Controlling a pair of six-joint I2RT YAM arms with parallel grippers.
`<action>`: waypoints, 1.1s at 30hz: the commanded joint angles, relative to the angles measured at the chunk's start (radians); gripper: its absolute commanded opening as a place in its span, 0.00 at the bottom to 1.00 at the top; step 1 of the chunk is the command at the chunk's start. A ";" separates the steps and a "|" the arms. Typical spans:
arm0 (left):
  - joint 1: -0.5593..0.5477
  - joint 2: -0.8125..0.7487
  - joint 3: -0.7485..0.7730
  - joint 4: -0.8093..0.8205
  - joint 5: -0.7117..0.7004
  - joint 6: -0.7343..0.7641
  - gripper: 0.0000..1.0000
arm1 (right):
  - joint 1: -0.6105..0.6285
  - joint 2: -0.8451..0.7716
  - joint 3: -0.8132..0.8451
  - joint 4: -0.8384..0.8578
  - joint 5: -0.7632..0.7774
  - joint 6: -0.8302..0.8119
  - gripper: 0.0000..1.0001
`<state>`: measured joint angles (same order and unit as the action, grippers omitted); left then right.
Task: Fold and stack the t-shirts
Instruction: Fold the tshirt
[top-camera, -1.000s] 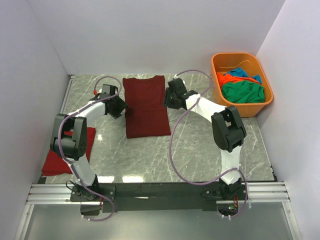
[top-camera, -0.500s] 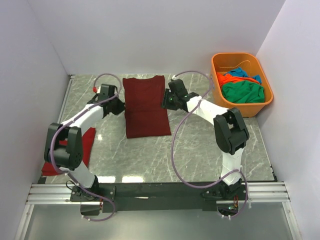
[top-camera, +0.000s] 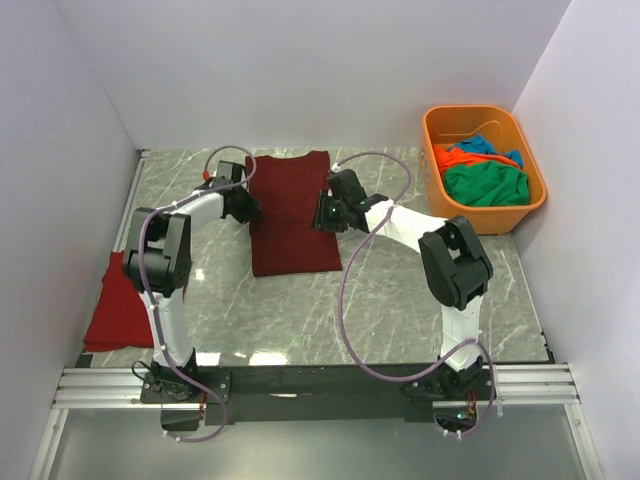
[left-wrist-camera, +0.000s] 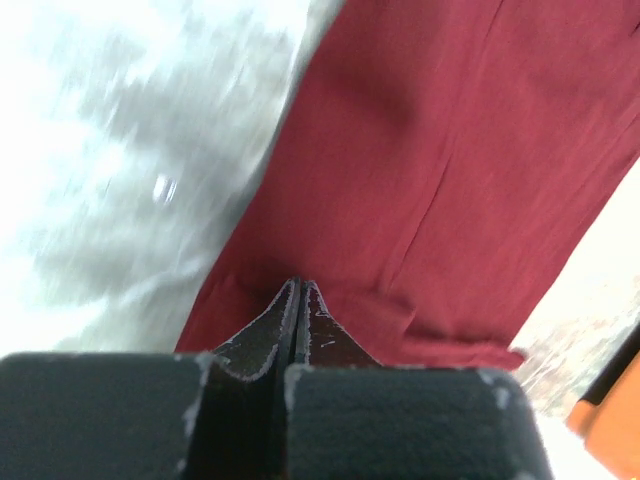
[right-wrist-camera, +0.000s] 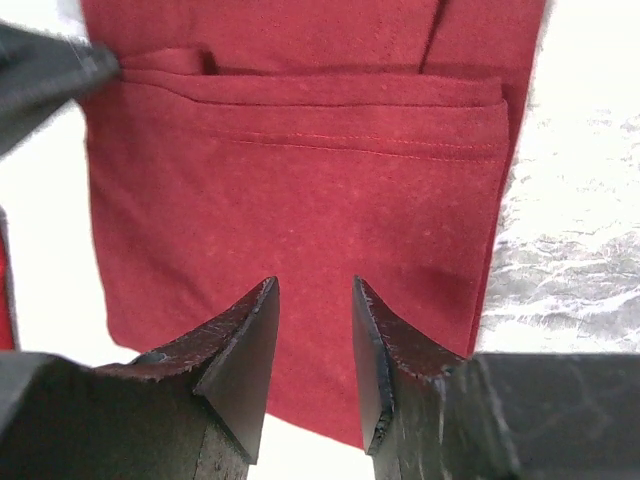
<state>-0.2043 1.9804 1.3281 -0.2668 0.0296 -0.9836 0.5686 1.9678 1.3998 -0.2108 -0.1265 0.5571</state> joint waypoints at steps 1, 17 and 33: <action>0.020 0.050 0.074 0.038 0.050 0.036 0.01 | -0.012 0.014 -0.018 0.042 -0.018 0.012 0.42; 0.049 -0.274 -0.107 0.159 0.185 0.031 0.51 | -0.016 0.088 0.091 0.106 -0.230 0.043 0.42; -0.013 -0.437 -0.563 0.223 0.235 -0.018 0.01 | -0.012 0.327 0.203 0.389 -0.478 0.287 0.41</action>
<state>-0.1879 1.5517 0.7734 -0.0681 0.2657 -0.9932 0.5583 2.2734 1.5291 0.1009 -0.5652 0.7979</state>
